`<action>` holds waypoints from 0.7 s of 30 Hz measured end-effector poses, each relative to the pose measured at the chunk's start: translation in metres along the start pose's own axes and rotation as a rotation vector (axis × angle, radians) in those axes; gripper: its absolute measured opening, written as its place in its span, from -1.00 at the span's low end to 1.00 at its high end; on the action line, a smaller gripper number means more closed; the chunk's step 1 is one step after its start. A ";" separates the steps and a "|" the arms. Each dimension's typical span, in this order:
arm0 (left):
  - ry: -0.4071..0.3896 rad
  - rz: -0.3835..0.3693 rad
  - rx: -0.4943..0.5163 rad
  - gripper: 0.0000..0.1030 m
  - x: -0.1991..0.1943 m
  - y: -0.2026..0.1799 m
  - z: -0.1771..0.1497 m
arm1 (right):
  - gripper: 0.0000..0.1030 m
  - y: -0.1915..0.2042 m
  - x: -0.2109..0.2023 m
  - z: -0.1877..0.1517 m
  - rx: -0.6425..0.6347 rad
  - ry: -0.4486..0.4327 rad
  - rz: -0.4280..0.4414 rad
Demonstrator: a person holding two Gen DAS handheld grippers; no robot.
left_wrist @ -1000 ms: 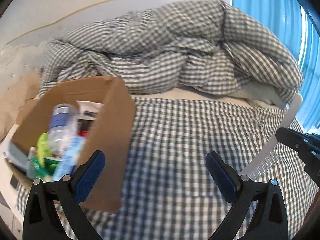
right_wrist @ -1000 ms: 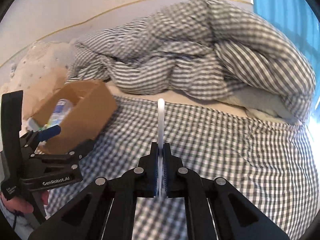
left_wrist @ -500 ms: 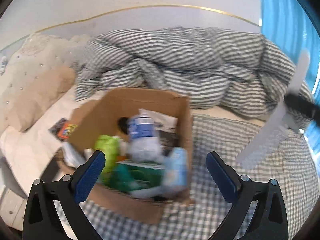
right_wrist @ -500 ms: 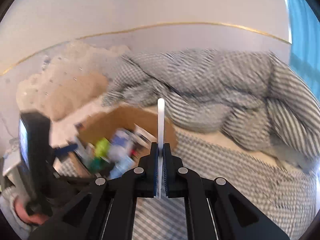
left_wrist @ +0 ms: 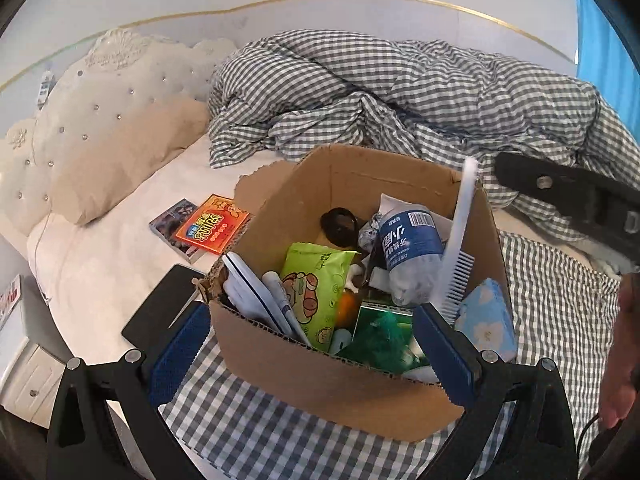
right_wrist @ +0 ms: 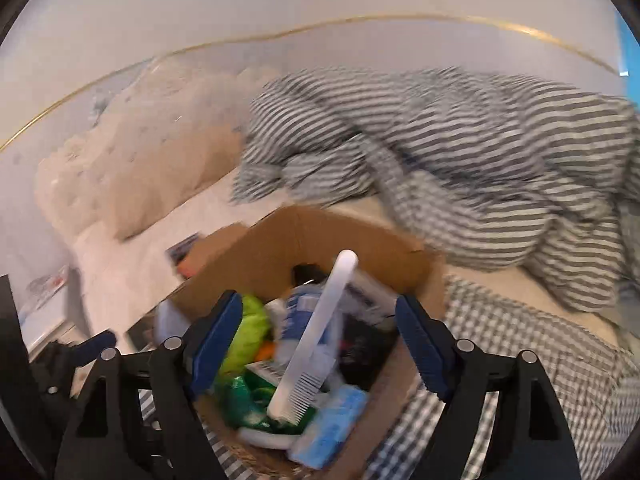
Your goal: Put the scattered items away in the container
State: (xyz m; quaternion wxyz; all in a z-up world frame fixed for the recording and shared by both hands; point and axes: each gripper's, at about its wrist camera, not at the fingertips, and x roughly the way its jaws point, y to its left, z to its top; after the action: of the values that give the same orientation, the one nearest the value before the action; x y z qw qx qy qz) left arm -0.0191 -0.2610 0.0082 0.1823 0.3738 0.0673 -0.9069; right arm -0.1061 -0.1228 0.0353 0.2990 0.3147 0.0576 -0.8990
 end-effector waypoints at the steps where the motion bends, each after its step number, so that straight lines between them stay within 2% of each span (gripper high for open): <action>1: -0.002 -0.008 0.007 1.00 -0.001 -0.003 -0.001 | 0.53 -0.006 -0.009 -0.002 0.012 -0.009 0.002; 3: -0.008 -0.019 0.033 1.00 -0.003 -0.014 0.000 | 0.53 -0.014 -0.021 -0.005 0.031 0.002 -0.012; 6: -0.036 -0.058 0.087 1.00 -0.013 -0.038 -0.001 | 0.66 -0.035 -0.050 -0.024 0.081 0.002 -0.133; 10: -0.074 -0.105 0.150 1.00 -0.026 -0.071 -0.007 | 0.72 -0.073 -0.087 -0.073 0.187 0.023 -0.307; 12: -0.078 -0.129 0.172 1.00 -0.032 -0.085 -0.012 | 0.72 -0.089 -0.099 -0.091 0.258 0.052 -0.339; 15: -0.079 -0.138 0.196 1.00 -0.040 -0.099 -0.017 | 0.72 -0.105 -0.112 -0.111 0.347 0.083 -0.343; 18: -0.087 -0.149 0.215 1.00 -0.049 -0.105 -0.022 | 0.72 -0.113 -0.125 -0.121 0.382 0.076 -0.416; 21: -0.092 -0.158 0.220 1.00 -0.055 -0.109 -0.026 | 0.74 -0.114 -0.135 -0.130 0.413 0.082 -0.441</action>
State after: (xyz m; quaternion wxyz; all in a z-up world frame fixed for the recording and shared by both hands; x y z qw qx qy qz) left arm -0.0080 -0.1387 0.0269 0.0710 0.3429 -0.0117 -0.9366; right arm -0.0181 0.0761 0.0034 0.0236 0.3850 -0.0475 -0.9214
